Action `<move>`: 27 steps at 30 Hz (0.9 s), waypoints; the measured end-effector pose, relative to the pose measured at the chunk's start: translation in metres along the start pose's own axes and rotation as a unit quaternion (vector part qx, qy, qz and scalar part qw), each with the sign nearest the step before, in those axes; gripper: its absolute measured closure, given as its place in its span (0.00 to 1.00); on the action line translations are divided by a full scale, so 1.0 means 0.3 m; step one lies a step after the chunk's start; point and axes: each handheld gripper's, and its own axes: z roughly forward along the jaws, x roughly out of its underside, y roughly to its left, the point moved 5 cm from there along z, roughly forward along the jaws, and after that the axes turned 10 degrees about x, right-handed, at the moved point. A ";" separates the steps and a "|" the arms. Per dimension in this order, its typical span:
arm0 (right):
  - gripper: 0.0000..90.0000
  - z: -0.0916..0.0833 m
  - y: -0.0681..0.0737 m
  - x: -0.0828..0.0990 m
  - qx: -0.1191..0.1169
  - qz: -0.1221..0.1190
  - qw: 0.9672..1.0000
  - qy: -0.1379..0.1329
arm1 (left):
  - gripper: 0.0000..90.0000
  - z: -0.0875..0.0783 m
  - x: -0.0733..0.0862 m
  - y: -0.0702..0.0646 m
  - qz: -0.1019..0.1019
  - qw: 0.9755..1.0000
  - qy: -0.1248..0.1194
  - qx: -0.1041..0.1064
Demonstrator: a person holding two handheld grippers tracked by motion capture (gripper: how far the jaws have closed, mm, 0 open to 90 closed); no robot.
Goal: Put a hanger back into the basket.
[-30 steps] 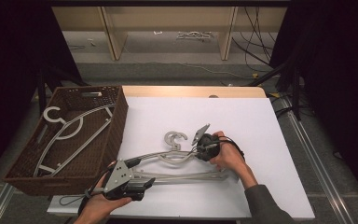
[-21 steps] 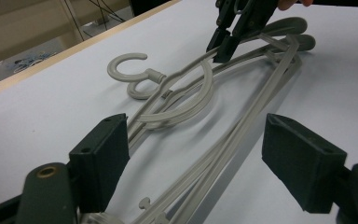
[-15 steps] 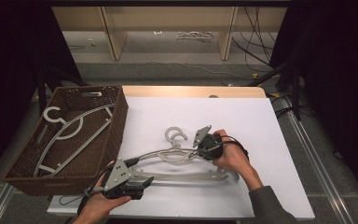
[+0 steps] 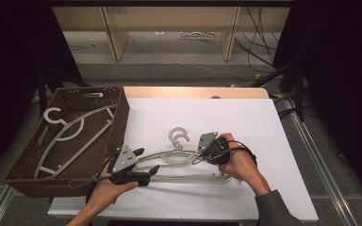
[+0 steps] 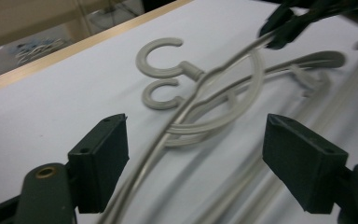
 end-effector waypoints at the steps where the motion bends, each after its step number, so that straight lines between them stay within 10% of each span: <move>1: 0.91 -0.002 -0.004 -0.002 0.003 -0.007 1.000 -0.003 | 0.25 0.017 -0.007 0.002 0.008 1.000 0.014 -0.004; 19: 0.91 -0.059 0.001 -0.031 0.016 -0.019 0.999 -0.021 | 0.46 0.202 -0.083 0.043 0.009 0.992 0.101 0.069; 22: 0.91 -0.059 0.002 -0.034 0.018 -0.022 0.999 -0.023 | 0.69 0.221 -0.091 0.043 0.002 0.990 0.098 0.099; 27: 0.91 -0.058 0.001 -0.035 0.023 -0.025 0.999 -0.024 | 0.77 0.232 -0.094 0.035 0.047 0.987 0.101 0.112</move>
